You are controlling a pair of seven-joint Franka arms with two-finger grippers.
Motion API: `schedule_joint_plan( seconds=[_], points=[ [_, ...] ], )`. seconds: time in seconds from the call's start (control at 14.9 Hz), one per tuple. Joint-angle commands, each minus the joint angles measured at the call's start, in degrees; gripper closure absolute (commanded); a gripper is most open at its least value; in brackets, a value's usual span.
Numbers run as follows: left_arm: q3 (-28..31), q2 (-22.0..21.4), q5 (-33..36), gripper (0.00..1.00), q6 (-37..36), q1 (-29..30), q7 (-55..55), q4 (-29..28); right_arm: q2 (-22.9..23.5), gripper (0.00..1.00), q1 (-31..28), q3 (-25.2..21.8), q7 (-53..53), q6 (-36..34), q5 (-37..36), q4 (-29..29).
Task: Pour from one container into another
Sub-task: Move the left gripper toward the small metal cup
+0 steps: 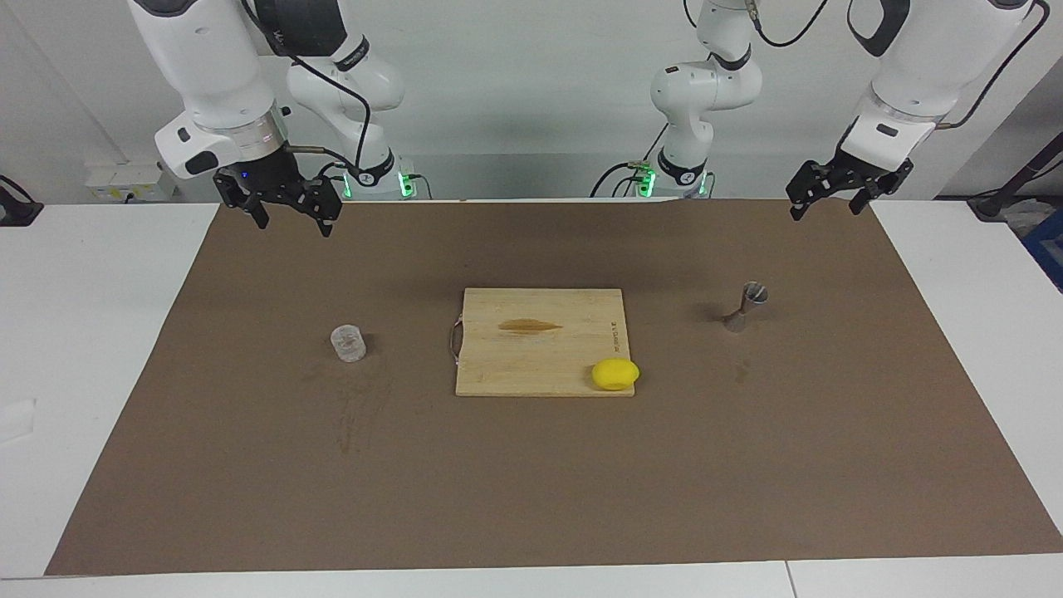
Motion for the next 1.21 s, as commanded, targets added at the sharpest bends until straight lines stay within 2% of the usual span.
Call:
schedule_joint_plan(
  seconds=[0.0, 0.47, 0.67, 0.87, 1.01, 1.14],
  points=[
    [-0.27, -0.44, -0.69, 0.0, 1.39, 0.44, -0.15, -1.08, -1.31, 0.0, -0.74, 0.05, -1.83, 0.21, 1.37, -1.44],
    [-0.27, -0.44, -0.69, 0.0, 1.74, -0.35, -0.15, -1.43, -1.31, 0.0, -0.83, 0.05, -1.74, 0.3, 1.37, -1.44],
    [-0.45, -1.14, -0.69, 0.0, 4.2, -0.52, -0.15, -3.44, -1.31, 0.0, -0.74, 0.05, -1.83, 0.3, 1.37, -1.44],
    [-0.36, -3.42, -0.78, 0.0, 9.99, -1.58, -0.24, -8.88, -1.31, 0.0, -0.83, 0.05, -1.83, 0.3, 1.37, -1.44],
    [-0.36, -5.88, -0.69, 0.0, 14.03, -1.49, 0.38, -14.5, -1.31, 0.0, -0.74, 0.05, -1.83, 0.3, 1.37, -1.44],
    [-0.36, -8.09, -0.69, 0.0, 22.88, -1.49, 0.73, -20.31, -1.31, 0.0, -0.74, 0.05, -1.83, 0.21, 1.37, -1.44]
  ],
)
